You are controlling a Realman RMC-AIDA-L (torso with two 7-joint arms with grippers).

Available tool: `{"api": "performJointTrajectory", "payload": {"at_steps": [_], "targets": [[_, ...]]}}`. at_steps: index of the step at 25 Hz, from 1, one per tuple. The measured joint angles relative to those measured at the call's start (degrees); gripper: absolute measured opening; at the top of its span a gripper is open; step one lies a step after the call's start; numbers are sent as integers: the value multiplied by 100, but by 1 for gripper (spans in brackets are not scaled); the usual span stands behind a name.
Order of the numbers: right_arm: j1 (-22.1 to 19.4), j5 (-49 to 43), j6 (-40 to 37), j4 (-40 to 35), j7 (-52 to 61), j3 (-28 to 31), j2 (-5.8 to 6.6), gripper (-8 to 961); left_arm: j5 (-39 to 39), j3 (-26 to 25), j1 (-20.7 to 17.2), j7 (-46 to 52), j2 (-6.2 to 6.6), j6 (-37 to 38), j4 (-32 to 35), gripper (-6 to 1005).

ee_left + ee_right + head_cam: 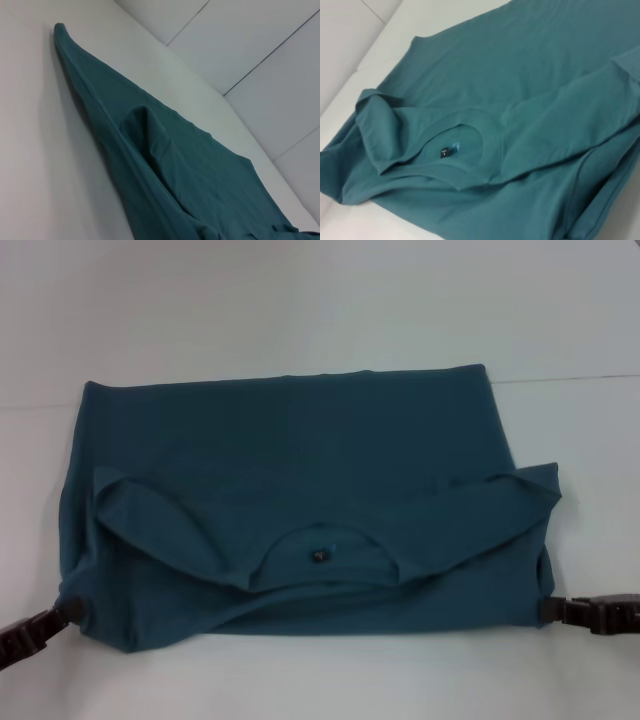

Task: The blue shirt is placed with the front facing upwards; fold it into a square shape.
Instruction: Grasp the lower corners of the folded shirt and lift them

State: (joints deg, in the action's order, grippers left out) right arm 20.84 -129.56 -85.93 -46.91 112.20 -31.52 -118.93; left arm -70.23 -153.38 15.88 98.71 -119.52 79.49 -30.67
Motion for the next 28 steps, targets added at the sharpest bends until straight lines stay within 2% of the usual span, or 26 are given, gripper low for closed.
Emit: {"api": "performJointTrajectory", "payload": {"at_steps": [5,13,28], "targets": [[-84,6,-350,6,-480,265,-50,43,1,1,-79,-108,5,147,0,43],[-198,11,-1030,57,-1125,1102,-59,43,2,-221,-262,-401,14,624,0,43],[-557,3,-1439,71,-1484,1152,-59,44,2,-358,-662,-566,36,1061,0,43]]}}
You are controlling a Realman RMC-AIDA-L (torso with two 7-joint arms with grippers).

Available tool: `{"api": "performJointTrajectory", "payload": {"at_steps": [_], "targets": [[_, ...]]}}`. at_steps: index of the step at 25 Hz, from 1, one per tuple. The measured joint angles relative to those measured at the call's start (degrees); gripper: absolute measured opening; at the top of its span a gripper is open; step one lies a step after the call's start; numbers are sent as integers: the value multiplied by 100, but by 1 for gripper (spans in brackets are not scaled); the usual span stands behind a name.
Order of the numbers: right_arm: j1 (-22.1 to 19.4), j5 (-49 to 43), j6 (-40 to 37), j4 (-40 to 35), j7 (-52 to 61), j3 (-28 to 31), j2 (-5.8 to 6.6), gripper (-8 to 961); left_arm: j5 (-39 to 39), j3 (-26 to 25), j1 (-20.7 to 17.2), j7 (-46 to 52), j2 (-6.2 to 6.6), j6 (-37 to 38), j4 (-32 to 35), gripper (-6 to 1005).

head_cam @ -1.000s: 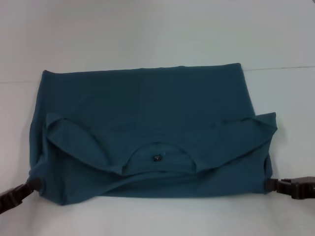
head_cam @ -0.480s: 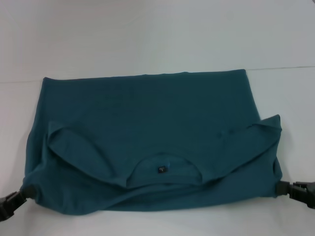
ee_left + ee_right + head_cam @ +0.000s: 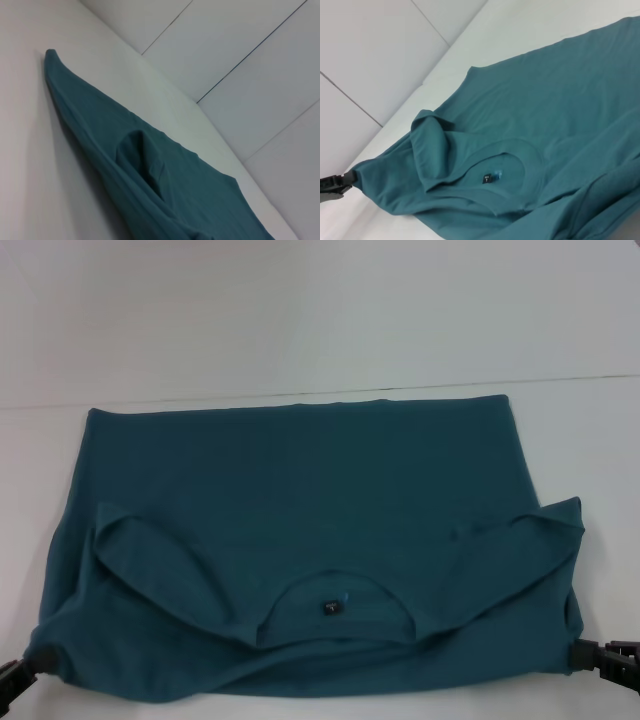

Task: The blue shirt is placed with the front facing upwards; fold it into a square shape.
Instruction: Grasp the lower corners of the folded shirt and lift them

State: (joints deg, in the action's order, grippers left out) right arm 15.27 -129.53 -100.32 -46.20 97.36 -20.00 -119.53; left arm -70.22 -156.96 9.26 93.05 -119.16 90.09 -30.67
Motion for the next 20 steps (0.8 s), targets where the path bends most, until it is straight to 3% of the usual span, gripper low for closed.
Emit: {"api": "performJointTrajectory", "payload": {"at_steps": [20], "targets": [[-172,5,-612,103,-429,369,-11,44,20,-351,-391,-223,69,746,0,43]]}}
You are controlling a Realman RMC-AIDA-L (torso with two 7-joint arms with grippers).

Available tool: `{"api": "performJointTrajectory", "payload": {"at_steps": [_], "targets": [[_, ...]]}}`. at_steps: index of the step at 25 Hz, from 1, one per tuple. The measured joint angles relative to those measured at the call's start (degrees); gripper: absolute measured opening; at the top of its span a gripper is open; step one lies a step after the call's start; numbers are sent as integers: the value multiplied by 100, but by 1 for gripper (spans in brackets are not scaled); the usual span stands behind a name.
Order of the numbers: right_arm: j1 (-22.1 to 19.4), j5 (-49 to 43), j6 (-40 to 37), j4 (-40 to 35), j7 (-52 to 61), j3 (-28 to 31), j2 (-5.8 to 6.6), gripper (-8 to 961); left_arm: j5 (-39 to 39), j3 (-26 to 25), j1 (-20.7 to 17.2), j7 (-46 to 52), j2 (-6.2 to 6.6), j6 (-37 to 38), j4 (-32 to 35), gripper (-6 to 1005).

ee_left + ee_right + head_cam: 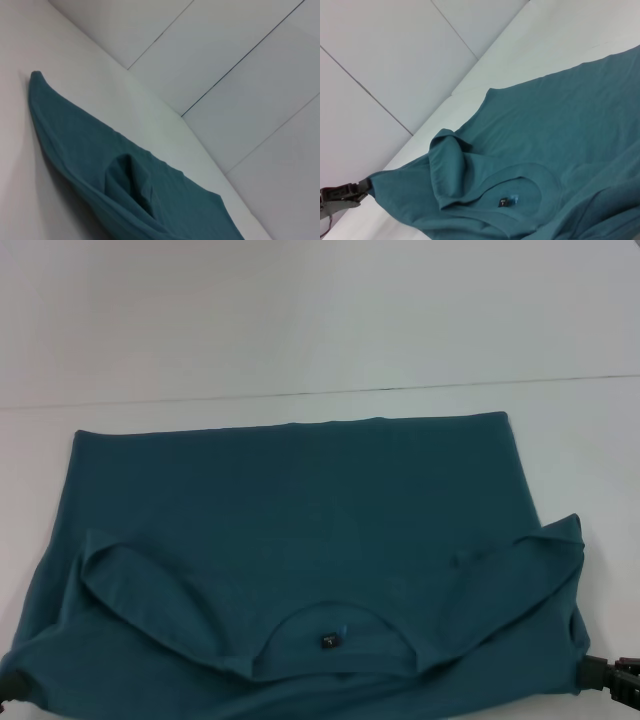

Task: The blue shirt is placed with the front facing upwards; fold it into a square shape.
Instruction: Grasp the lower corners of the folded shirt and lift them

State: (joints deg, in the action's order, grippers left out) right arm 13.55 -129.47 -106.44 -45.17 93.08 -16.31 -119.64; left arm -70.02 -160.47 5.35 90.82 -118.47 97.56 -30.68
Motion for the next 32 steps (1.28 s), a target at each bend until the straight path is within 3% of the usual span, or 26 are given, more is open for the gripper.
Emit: {"api": "performJointTrajectory", "payload": {"at_steps": [32], "targets": [[-424,3,-734,-5,-530,482,32,45,14,-296,-395,-170,78,1010,1,43]]}}
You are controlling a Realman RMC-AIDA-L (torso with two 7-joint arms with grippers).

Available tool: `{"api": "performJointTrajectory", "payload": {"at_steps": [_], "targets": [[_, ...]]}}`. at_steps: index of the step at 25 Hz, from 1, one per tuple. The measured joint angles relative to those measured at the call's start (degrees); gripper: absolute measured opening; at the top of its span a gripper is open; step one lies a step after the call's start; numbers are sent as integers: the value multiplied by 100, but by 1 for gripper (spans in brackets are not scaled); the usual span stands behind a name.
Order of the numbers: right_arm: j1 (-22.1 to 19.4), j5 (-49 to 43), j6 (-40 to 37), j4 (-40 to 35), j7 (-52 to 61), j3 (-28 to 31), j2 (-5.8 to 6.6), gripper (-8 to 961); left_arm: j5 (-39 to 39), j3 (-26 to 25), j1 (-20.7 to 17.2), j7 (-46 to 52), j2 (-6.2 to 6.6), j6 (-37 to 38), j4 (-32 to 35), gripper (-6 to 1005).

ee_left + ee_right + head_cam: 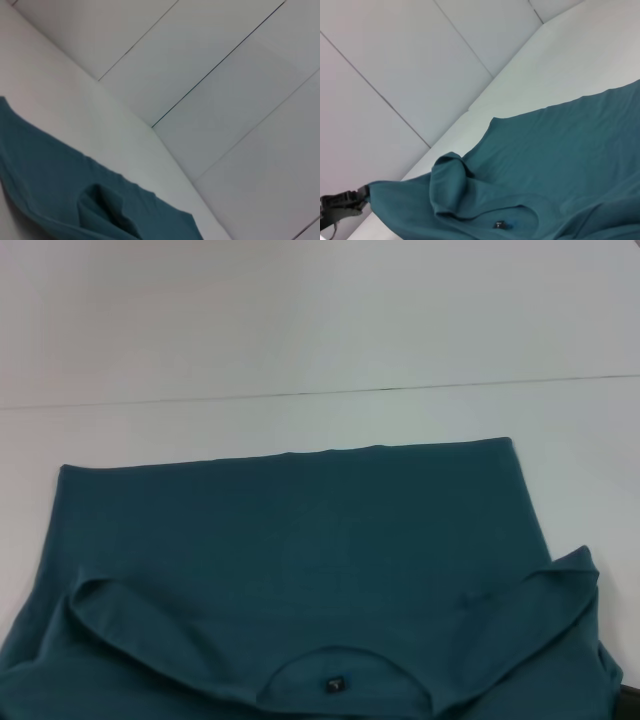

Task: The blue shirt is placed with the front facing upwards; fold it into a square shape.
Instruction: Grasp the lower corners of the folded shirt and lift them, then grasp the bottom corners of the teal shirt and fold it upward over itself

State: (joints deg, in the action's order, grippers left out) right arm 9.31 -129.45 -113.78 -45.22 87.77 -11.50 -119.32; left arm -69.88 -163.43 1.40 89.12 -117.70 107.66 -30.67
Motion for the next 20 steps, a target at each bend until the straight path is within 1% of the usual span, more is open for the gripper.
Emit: {"api": "performJointTrajectory", "payload": {"at_steps": [3,6,14,20], "targets": [[0,66,-8,27,-39,-5,5,45,-26,-115,-48,0,48,173,0,43],[3,360,-16,55,3,-9,28,45,-43,-138,-43,0,98,227,7,43],[43,862,-8,50,271,7,53,45,-118,-143,-5,42,106,175,33,43],[53,916,4,39,373,28,63,45,-262,-146,3,52,113,171,56,43]]}}
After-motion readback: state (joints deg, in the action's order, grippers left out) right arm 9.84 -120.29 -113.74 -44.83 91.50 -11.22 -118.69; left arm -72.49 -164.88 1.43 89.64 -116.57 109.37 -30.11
